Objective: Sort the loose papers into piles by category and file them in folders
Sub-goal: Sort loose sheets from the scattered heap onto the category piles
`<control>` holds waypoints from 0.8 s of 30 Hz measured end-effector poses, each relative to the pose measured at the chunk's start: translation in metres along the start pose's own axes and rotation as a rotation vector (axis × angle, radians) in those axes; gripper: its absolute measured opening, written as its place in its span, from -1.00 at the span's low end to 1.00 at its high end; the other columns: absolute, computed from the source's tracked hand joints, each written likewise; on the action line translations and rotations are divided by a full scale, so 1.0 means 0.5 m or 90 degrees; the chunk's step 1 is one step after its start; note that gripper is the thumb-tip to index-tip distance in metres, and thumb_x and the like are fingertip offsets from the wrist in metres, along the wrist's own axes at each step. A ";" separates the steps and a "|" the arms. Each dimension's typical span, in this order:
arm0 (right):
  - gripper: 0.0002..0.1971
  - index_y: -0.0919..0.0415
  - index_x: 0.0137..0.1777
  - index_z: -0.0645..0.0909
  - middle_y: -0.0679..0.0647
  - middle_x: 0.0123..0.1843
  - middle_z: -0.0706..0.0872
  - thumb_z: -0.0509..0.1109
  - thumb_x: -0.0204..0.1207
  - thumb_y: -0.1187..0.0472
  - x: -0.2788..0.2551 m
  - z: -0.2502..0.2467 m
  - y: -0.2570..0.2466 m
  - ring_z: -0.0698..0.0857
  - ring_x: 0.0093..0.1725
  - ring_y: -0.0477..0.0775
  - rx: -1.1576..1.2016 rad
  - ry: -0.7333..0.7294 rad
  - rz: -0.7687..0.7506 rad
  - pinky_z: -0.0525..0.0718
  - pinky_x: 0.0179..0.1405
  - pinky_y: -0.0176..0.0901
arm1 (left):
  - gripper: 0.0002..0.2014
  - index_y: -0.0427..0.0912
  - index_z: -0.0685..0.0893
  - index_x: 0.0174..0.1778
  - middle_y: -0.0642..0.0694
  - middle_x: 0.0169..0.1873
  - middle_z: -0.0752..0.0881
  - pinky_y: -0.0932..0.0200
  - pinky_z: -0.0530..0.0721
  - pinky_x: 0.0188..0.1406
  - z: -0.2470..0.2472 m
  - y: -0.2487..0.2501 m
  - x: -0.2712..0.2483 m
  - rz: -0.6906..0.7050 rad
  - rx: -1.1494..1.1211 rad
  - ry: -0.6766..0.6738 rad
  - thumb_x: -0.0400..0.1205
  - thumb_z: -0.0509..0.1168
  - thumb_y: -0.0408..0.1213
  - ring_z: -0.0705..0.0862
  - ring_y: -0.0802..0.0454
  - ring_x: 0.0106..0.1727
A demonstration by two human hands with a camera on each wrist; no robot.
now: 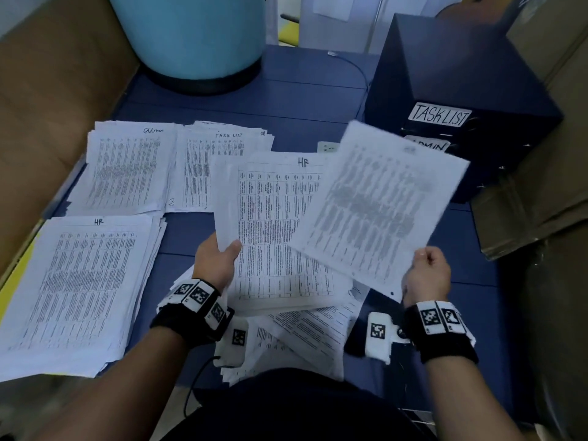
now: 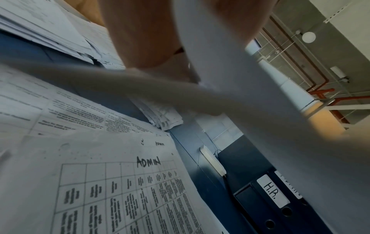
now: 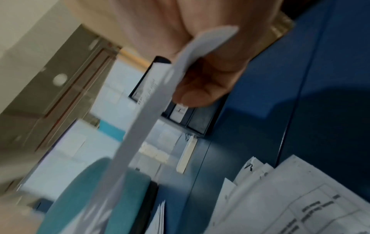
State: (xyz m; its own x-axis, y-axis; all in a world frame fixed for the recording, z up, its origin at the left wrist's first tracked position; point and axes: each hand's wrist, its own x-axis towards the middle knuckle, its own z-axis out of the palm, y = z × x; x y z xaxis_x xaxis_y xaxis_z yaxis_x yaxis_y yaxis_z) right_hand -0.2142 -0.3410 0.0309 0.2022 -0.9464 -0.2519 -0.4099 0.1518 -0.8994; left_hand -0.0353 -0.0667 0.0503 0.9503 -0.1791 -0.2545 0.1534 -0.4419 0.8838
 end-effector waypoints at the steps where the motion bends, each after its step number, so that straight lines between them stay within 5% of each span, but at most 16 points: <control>1: -0.75 -0.02 -0.23 0.47 0.15 -0.41 0.33 0.12 0.70 0.13 0.003 -0.008 0.001 0.32 -0.45 0.14 0.005 0.027 0.025 0.34 -0.55 -0.16 | -0.68 -0.23 0.59 0.36 -0.09 0.06 0.69 0.10 0.52 0.04 0.000 0.001 0.000 -0.005 -0.006 0.002 0.68 0.25 -0.33 0.64 -0.07 0.05; 7: -0.84 0.14 -0.06 0.50 0.09 -0.34 0.39 0.16 0.72 0.15 0.003 -0.023 0.005 0.33 -0.39 0.08 -0.034 0.012 -0.052 0.36 -0.35 -0.14 | -0.67 -0.22 0.59 0.37 -0.11 0.07 0.71 0.07 0.55 0.06 -0.002 -0.002 0.006 -0.011 -0.014 0.002 0.67 0.26 -0.31 0.66 -0.10 0.07; 12: -0.82 0.23 -0.11 0.53 0.05 -0.32 0.52 0.18 0.71 0.24 -0.046 0.020 -0.024 0.42 -0.35 -0.01 -0.111 -0.134 -0.164 0.41 -0.37 -0.21 | -0.72 -0.16 0.65 0.30 -0.04 0.03 0.74 -0.07 0.63 0.20 0.004 0.002 -0.004 -0.001 -0.037 -0.034 0.67 0.26 -0.34 0.70 -0.09 0.11; 17: -0.94 0.13 0.09 0.53 -0.02 -0.17 0.71 0.24 0.70 0.23 -0.096 0.071 -0.021 0.70 -0.22 0.05 -0.088 -0.314 -0.055 0.65 -0.23 -0.14 | -0.83 0.00 0.73 0.10 0.05 -0.04 0.81 -0.06 0.73 0.07 -0.004 0.011 -0.023 -0.013 -0.068 -0.077 0.64 0.32 -0.24 0.78 0.01 0.01; 20: -0.83 0.18 0.18 0.55 -0.09 -0.24 0.79 0.19 0.71 0.38 -0.116 0.079 -0.023 0.75 -0.36 -0.21 -0.008 -0.422 0.006 0.64 -0.42 -0.35 | -0.79 -0.11 0.73 0.18 0.01 -0.03 0.81 -0.01 0.73 0.07 -0.014 0.010 -0.029 -0.030 -0.105 -0.093 0.69 0.25 -0.23 0.78 0.03 -0.02; 22: -0.74 0.09 0.14 0.61 -0.03 -0.05 0.82 0.19 0.69 0.43 -0.120 0.086 -0.021 0.79 -0.14 -0.16 -0.030 -0.436 -0.006 0.68 -0.19 -0.30 | -0.63 -0.30 0.66 0.18 0.00 -0.05 0.73 0.03 0.64 0.12 -0.024 0.008 -0.033 -0.016 -0.059 -0.086 0.75 0.09 -0.11 0.68 0.05 -0.06; 24: -0.72 -0.05 0.07 0.63 0.00 0.08 0.81 0.25 0.63 0.38 -0.129 0.093 -0.024 0.77 0.07 0.00 -0.037 -0.419 -0.027 0.71 0.09 -0.08 | -0.55 -0.24 0.59 -0.05 0.04 -0.18 0.58 0.05 0.50 0.04 -0.034 -0.005 -0.030 0.024 -0.006 -0.074 0.69 0.01 0.10 0.52 0.11 -0.16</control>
State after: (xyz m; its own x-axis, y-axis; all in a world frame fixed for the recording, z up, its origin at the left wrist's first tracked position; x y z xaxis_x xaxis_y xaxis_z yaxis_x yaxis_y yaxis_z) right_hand -0.1807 -0.2686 0.0414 0.7130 -0.5764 -0.3992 -0.4330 0.0859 -0.8973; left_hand -0.0453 -0.0478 0.0586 0.9177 -0.2968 -0.2640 0.1205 -0.4253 0.8970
